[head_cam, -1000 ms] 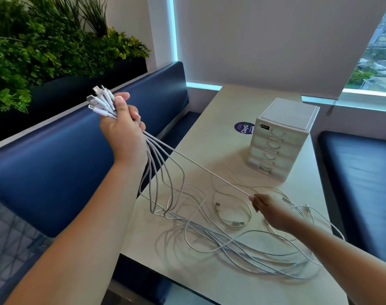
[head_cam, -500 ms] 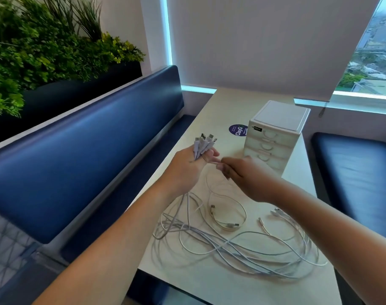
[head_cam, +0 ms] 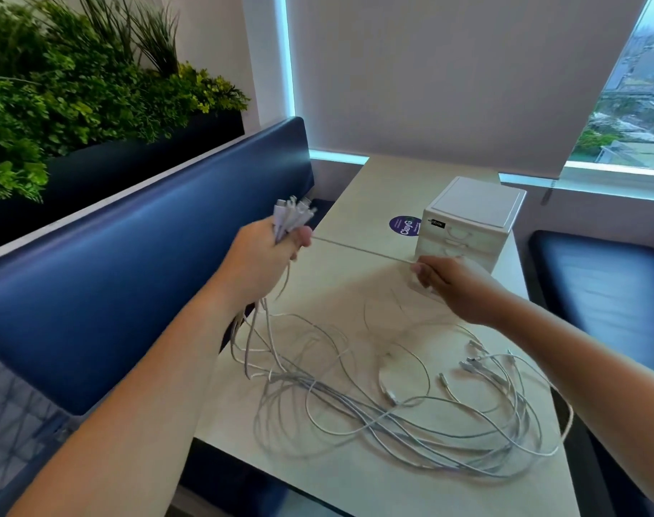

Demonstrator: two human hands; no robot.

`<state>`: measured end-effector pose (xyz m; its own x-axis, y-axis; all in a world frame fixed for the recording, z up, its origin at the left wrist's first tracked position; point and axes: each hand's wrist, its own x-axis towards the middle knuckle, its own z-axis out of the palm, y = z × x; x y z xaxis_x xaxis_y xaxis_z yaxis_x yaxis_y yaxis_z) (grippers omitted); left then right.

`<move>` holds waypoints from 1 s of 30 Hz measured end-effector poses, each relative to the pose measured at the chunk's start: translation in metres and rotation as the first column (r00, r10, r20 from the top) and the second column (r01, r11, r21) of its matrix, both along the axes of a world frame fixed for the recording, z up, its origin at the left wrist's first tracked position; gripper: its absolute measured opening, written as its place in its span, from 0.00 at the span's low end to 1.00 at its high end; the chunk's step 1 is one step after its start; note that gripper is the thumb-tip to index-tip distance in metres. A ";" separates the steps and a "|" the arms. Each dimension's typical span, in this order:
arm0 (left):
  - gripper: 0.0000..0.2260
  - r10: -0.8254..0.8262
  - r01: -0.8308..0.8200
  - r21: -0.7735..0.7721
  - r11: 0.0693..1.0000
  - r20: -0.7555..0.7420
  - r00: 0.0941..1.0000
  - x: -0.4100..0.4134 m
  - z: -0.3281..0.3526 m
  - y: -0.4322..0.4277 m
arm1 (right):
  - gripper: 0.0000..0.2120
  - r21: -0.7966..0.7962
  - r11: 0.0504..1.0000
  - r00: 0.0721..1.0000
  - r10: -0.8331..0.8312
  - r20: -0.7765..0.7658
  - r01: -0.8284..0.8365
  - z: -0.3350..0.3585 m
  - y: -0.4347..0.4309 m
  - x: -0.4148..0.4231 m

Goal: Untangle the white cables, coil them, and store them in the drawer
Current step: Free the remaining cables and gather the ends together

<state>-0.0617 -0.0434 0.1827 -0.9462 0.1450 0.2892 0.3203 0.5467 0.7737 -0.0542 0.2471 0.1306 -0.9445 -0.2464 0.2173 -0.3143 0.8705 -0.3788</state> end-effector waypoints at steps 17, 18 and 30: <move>0.12 0.235 -0.202 0.342 0.918 -0.056 0.970 -0.017 -0.011 -0.056 | 0.19 0.008 0.974 0.971 -0.227 0.074 0.227 -0.045 0.053 -0.014; 0.11 0.257 -0.220 0.351 0.910 -0.062 0.964 -0.017 -0.011 -0.060 | 0.19 0.032 0.976 0.974 -0.217 0.068 0.215 -0.040 0.051 -0.014; 0.11 -0.160 0.157 0.144 0.977 0.005 0.987 0.013 -0.006 0.037 | 0.19 0.273 0.951 0.989 0.131 0.071 -0.146 0.053 -0.035 0.004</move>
<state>-0.0486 -0.0063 0.1771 -0.9194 0.2519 0.3020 0.3803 0.3739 0.8459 -0.0500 0.2122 0.1837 -0.9049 -0.4192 0.0744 -0.4257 0.8926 -0.1483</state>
